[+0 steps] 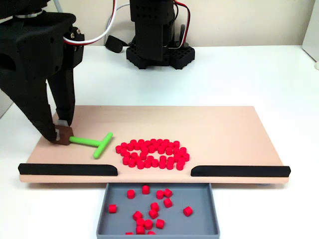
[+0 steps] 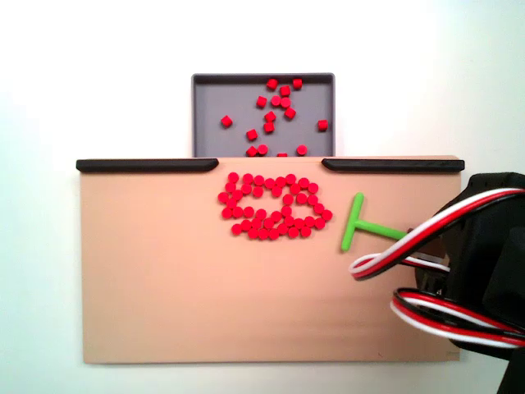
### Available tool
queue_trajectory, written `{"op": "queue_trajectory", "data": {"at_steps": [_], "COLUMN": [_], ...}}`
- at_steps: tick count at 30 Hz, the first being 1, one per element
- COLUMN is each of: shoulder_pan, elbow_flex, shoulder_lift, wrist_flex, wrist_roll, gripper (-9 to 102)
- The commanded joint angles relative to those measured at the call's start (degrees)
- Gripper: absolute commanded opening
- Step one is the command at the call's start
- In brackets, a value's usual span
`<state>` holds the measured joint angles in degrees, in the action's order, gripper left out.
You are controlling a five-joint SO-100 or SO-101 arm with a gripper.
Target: Push granules from right to the grey container
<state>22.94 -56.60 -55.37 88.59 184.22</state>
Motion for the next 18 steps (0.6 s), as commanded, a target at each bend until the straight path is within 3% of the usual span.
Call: {"op": "queue_trajectory", "data": {"at_steps": [1, 18], "shoulder_pan": [-0.35, -1.67], "elbow_flex": [2.37, 3.34], "shoulder_lift": [-0.70, 0.53], "wrist_flex": [-0.09, -0.09], "wrist_roll": [21.71, 18.54], "gripper": [0, 0]}}
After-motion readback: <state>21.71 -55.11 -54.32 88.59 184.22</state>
